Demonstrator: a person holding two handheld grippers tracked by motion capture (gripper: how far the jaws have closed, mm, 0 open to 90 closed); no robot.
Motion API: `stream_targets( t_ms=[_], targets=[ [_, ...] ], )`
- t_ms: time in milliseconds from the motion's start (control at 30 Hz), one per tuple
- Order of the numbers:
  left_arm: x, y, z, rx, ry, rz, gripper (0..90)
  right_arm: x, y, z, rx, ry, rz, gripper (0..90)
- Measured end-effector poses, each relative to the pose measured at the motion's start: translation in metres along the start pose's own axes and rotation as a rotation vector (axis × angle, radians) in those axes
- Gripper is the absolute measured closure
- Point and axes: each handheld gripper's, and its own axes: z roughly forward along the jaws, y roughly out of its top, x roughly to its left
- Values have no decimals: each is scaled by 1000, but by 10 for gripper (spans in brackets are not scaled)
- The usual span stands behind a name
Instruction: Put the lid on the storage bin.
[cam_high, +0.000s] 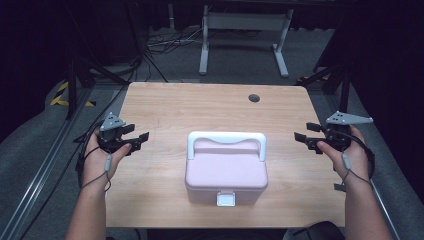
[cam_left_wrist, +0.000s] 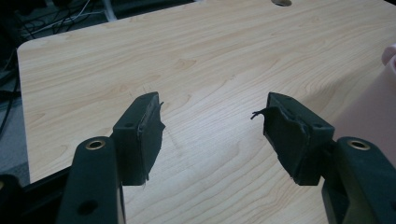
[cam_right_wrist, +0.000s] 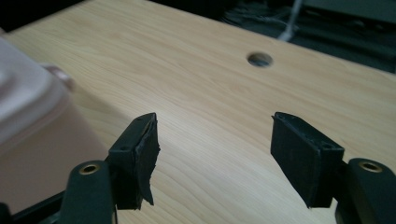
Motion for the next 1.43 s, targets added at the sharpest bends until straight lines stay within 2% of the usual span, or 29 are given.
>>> stream_targets(
  t_ms=[33, 100, 133, 300, 500, 600, 733, 867, 1033, 1133, 1433],
  targets=[
    [0, -1, 2, 1, 1, -5, 376, -3, -3, 2, 17, -23, 3, 306],
    [1, -1, 3, 3, 2, 0, 376, -5, -4, 3, 19, -32, 6, 293],
    [2, -3, 5, 8, 3, -2, 376, -11, -8, 8, 23, -44, 15, 260],
    [5, -7, 12, 19, 4, -9, 376, -19, -17, 17, 39, -54, 33, 224],
    [5, -11, 22, 38, 3, 2, 374, -27, -31, 37, 84, -82, 64, 213],
    [6, -13, 25, 41, 3, 0, 373, -30, -38, 47, 115, -76, 80, 211],
    [8, -17, 32, 61, 4, -1, 371, -30, -44, 57, 156, -70, 84, 226],
    [9, -20, 35, 72, 6, -3, 371, -31, -52, 67, 194, -93, 81, 223],
    [10, -21, 37, 82, 3, -9, 367, -35, -62, 77, 185, -104, 75, 198],
    [11, -22, 38, 86, 4, -13, 365, -39, -67, 80, 168, -84, 97, 198],
    [12, -22, 40, 88, 1, -25, 361, -38, -68, 80, 133, -68, 108, 178]
  ],
)
